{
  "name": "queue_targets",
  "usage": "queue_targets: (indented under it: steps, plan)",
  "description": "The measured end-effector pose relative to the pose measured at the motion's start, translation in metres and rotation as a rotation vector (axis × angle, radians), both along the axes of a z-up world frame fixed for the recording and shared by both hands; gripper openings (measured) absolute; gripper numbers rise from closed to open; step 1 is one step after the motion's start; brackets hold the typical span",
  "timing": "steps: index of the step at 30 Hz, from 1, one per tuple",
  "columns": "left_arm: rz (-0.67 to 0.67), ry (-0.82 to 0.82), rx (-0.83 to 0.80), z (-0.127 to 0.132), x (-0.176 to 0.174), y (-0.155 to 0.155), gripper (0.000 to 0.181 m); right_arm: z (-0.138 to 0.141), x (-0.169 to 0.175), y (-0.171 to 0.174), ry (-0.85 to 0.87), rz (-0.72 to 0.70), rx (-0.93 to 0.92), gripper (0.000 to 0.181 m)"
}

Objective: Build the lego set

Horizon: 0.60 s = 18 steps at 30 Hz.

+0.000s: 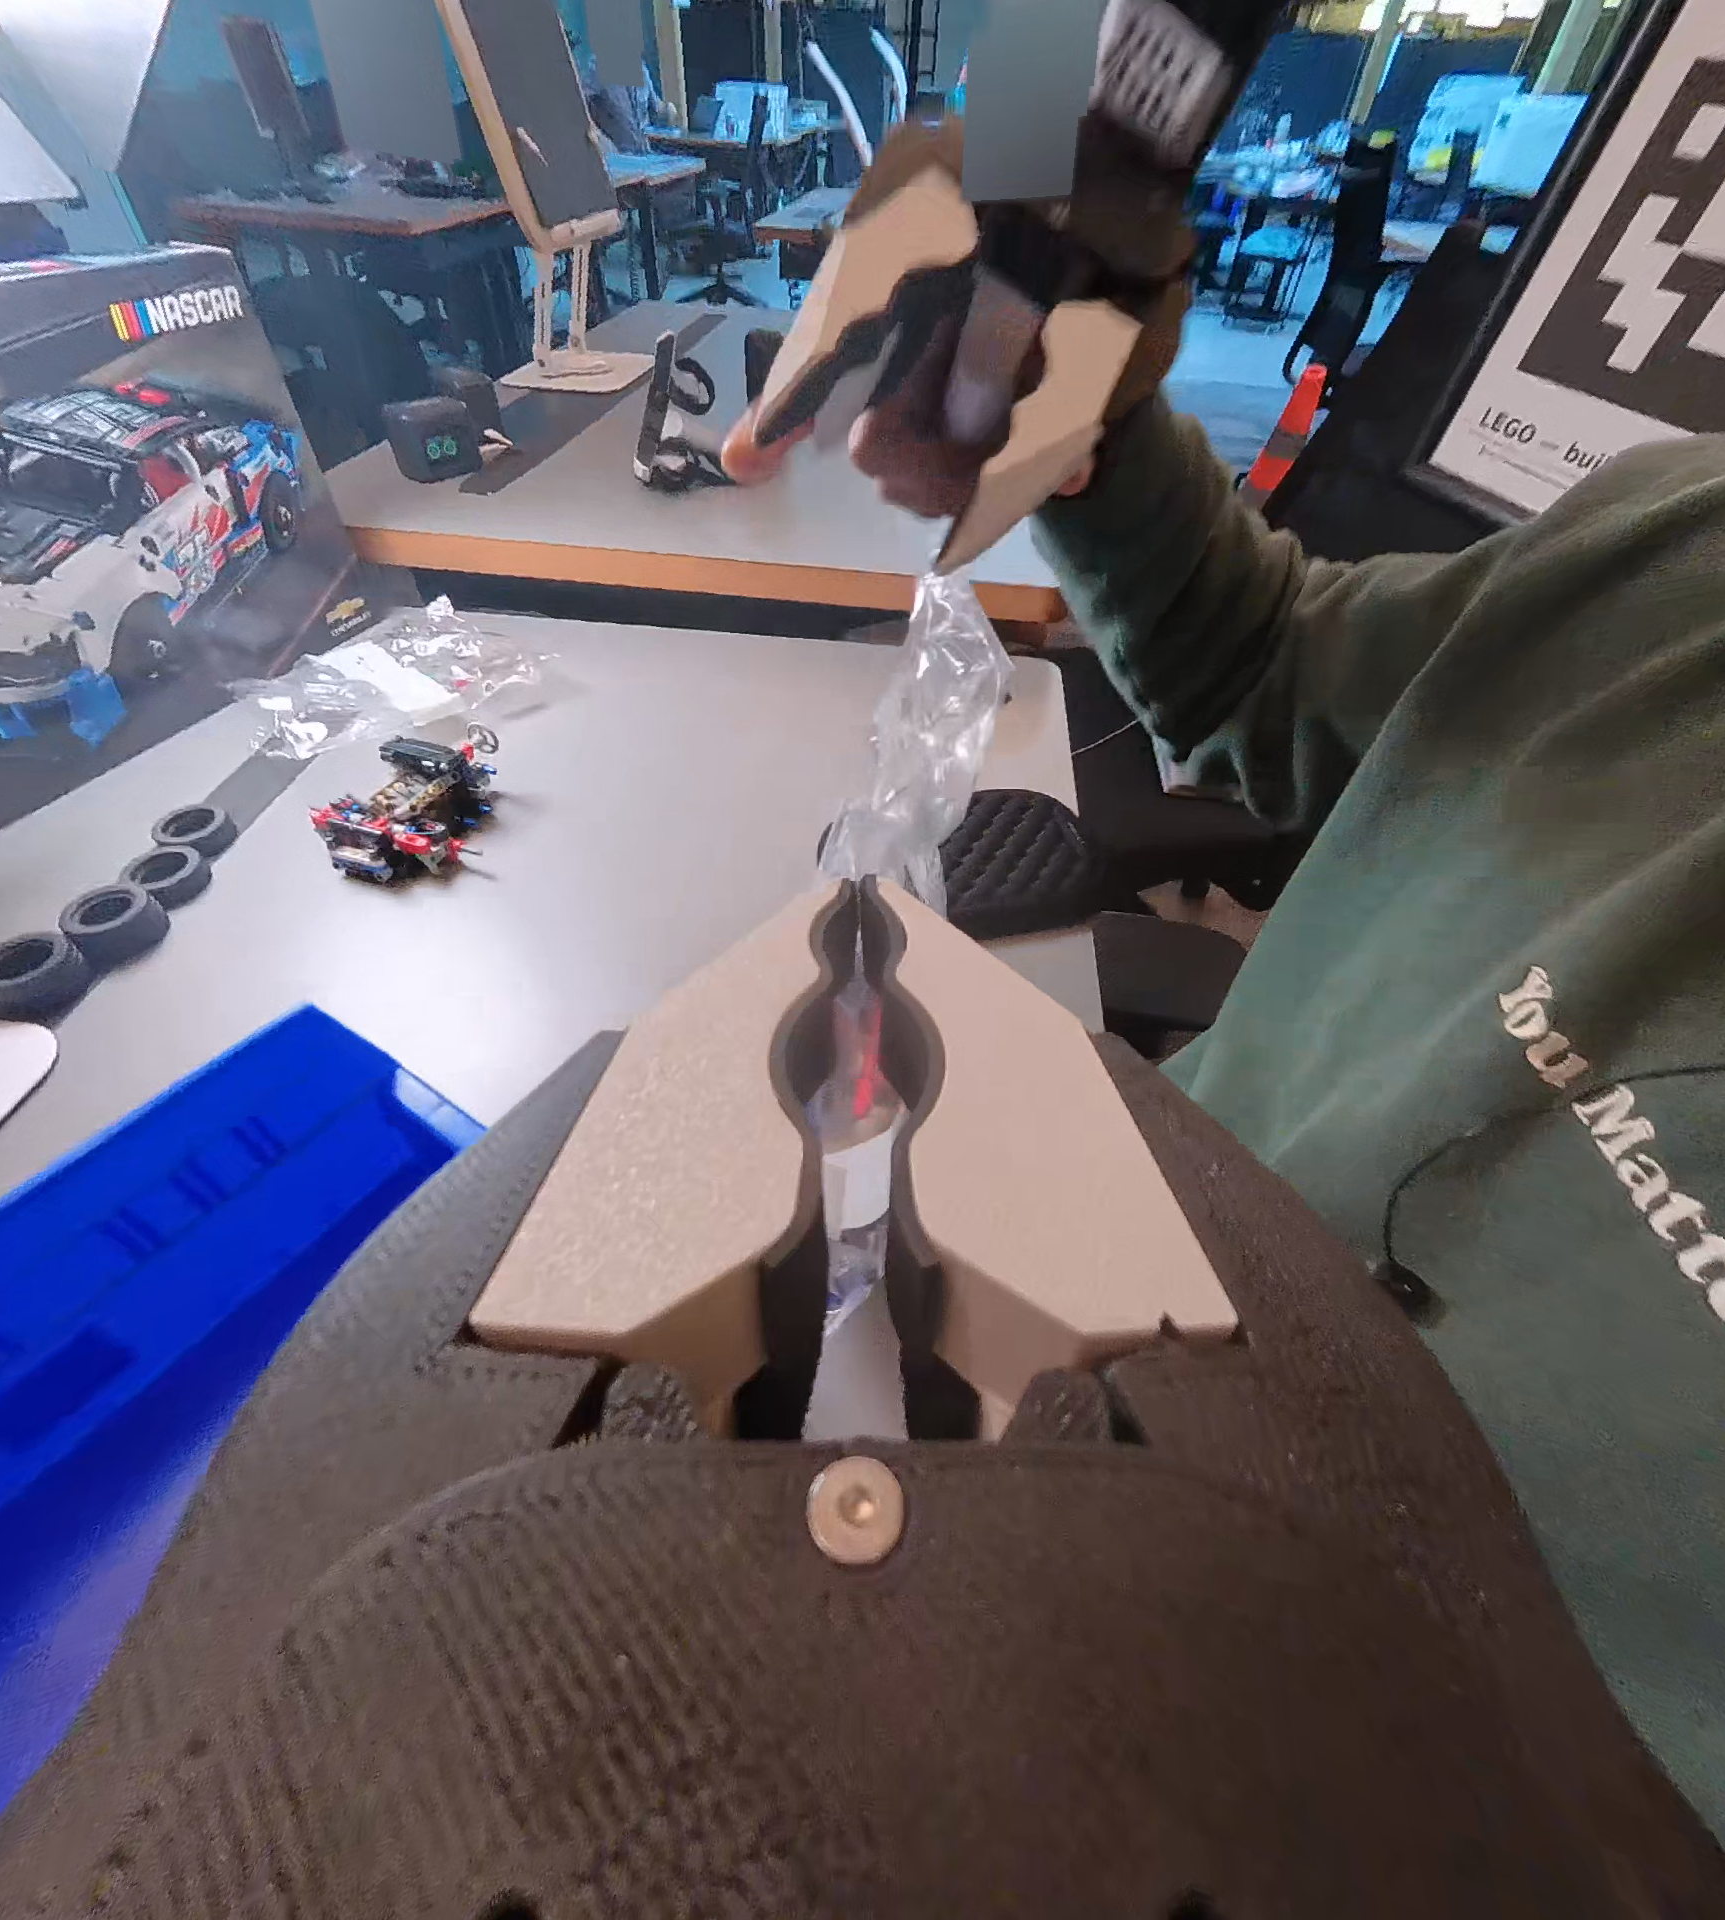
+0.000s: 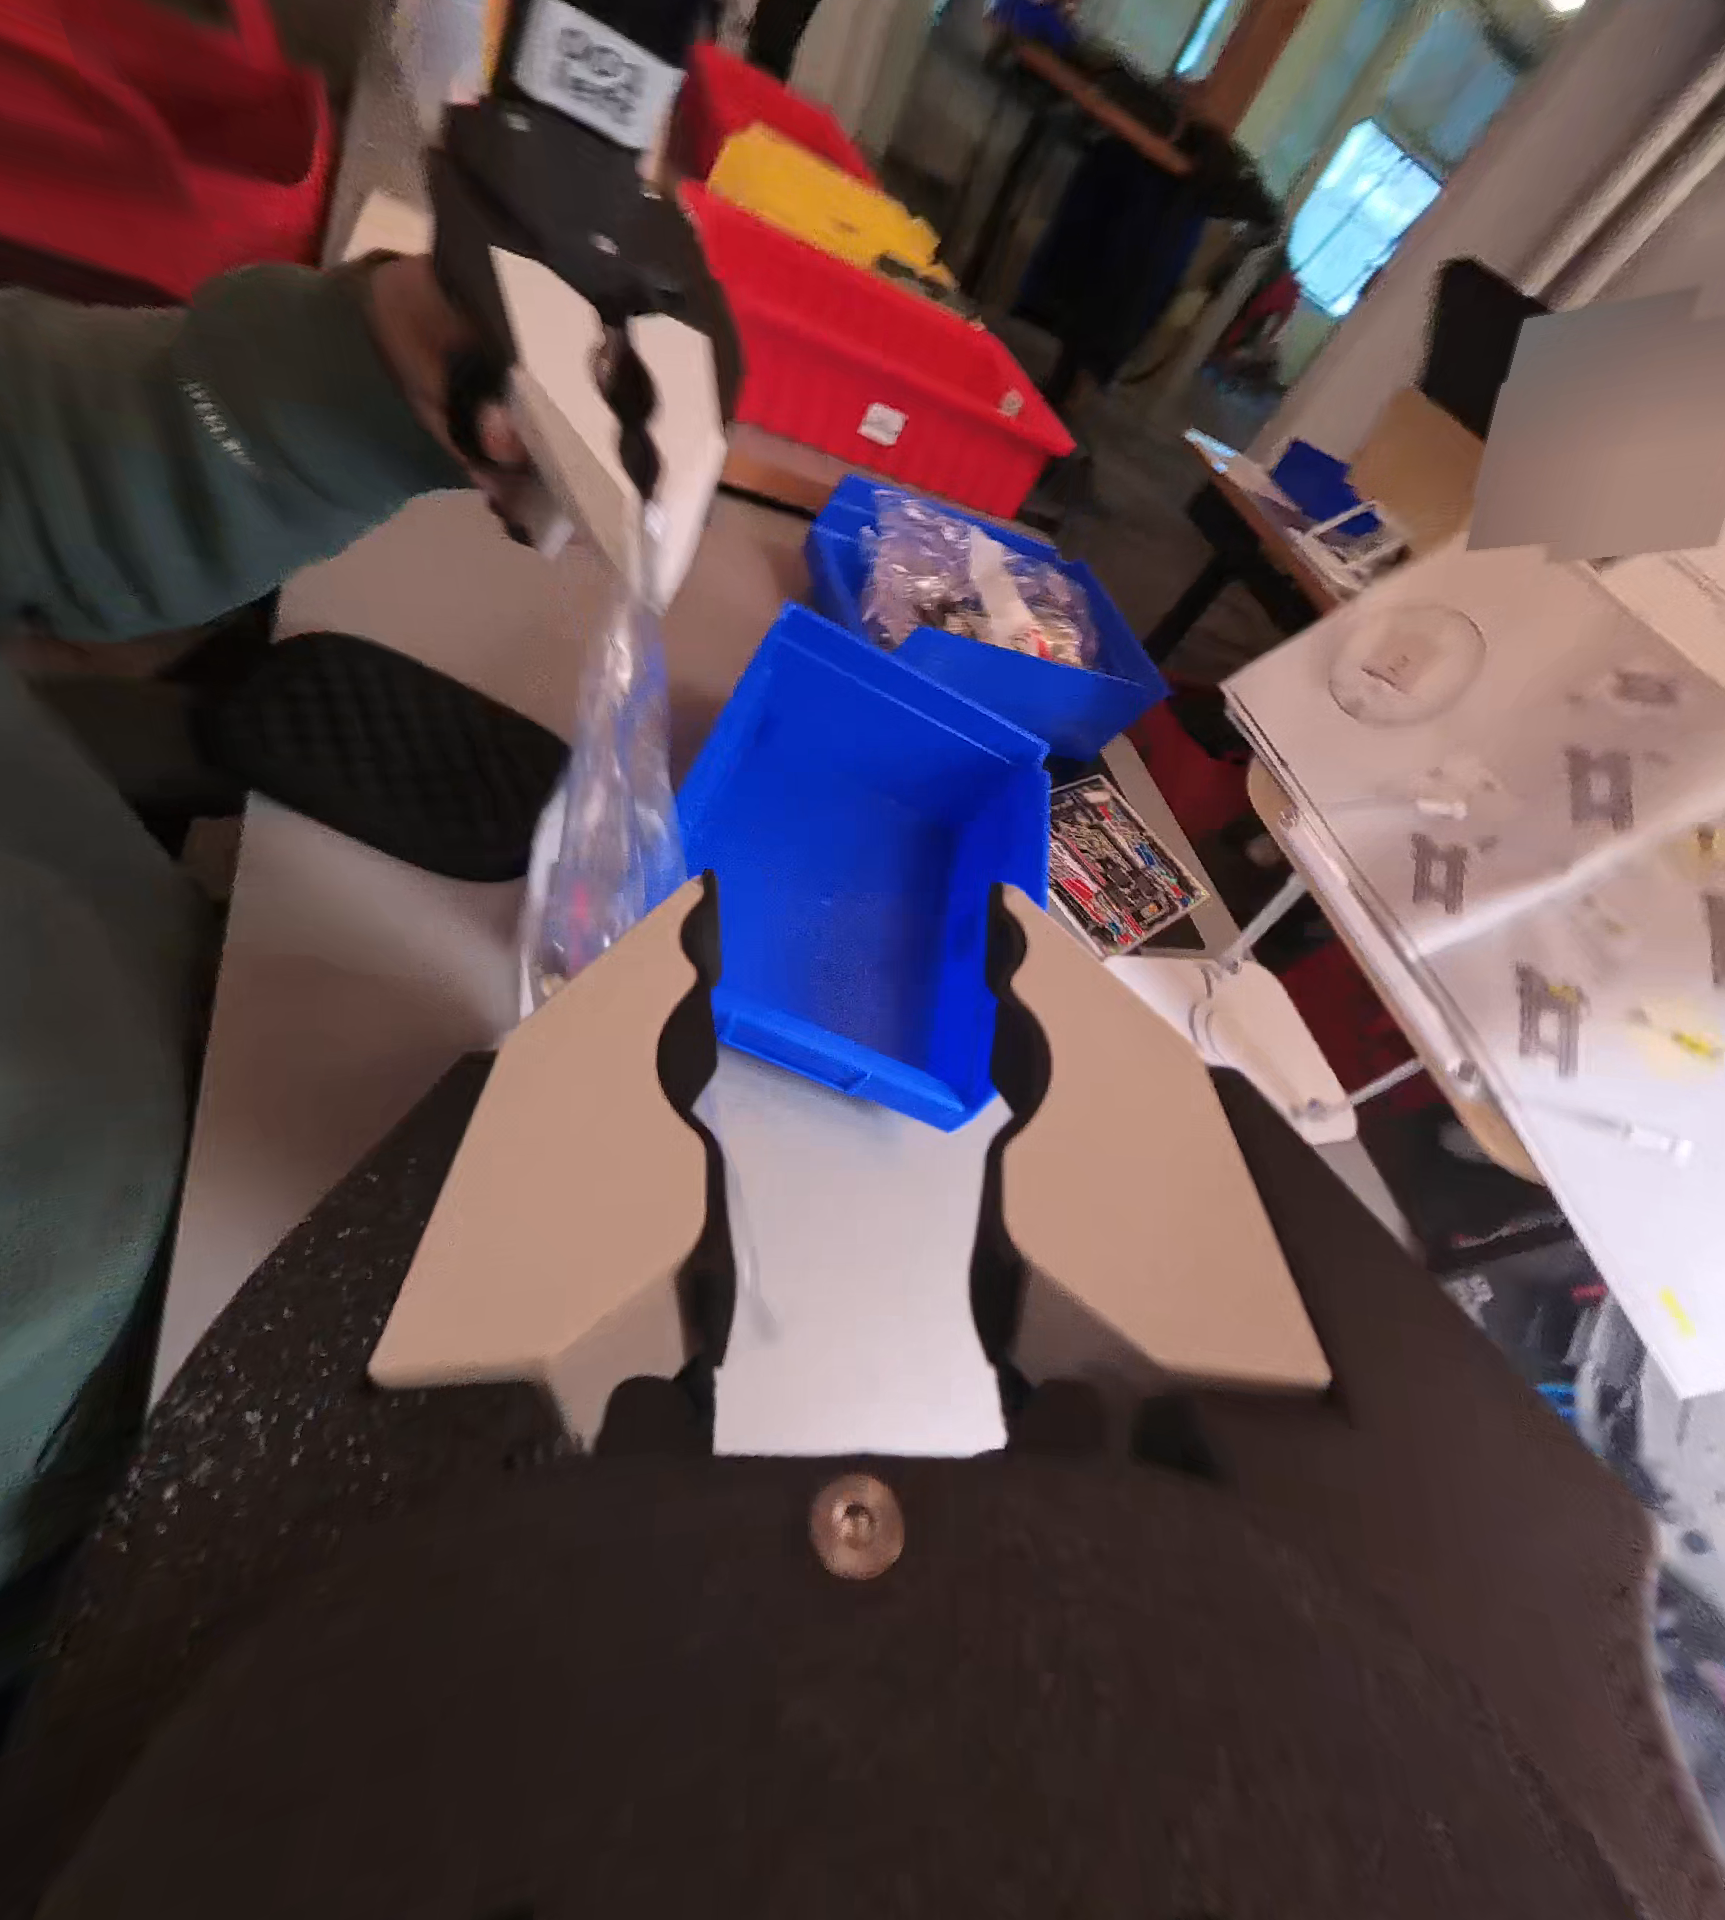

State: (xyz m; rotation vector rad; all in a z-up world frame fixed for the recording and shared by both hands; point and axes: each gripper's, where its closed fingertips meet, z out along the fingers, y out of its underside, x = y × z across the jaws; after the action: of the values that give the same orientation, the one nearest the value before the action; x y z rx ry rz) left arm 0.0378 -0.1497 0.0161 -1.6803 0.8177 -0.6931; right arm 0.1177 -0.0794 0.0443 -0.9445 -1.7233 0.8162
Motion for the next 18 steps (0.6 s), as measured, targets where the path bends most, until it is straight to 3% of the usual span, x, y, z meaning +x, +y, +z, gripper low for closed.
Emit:
queue_targets:
  steps: [3, 5, 8, 9, 10, 11, 15, 18]
  plan:
    - [0.001, 0.032, 0.009, 0.01, 0.012, 0.009, 0.0, 0.035, -0.011, -0.025, -0.05, 0.022, 0.148, 0.053]
    - [0.006, 0.038, 0.01, 0.016, 0.018, 0.014, 0.0, 0.046, -0.015, -0.051, -0.121, 0.113, 0.124, 0.051]
    - [-0.025, 0.047, 0.03, 0.026, 0.034, 0.017, 0.0, 0.02, -0.035, -0.063, -0.297, 0.125, 0.141, 0.05]
    - [-0.032, 0.05, 0.04, 0.029, 0.038, 0.018, 0.0, 0.007, -0.042, -0.057, -0.341, 0.099, 0.172, 0.037]
    - [-0.023, 0.056, 0.053, 0.031, 0.04, 0.02, 0.0, -0.001, -0.049, -0.053, -0.357, 0.078, 0.174, 0.007]
    - [0.001, 0.07, 0.077, 0.031, 0.038, 0.022, 0.0, -0.003, -0.051, -0.051, -0.359, 0.079, 0.147, 0.001]
    - [0.083, 0.06, 0.202, 0.031, 0.026, 0.018, 0.032, 0.018, -0.049, -0.045, -0.279, 0.101, -0.053, 0.0]
    - [0.128, 0.1, 0.237, 0.014, 0.029, 0.021, 0.029, 0.027, -0.048, -0.051, -0.233, 0.157, -0.146, 0.0]
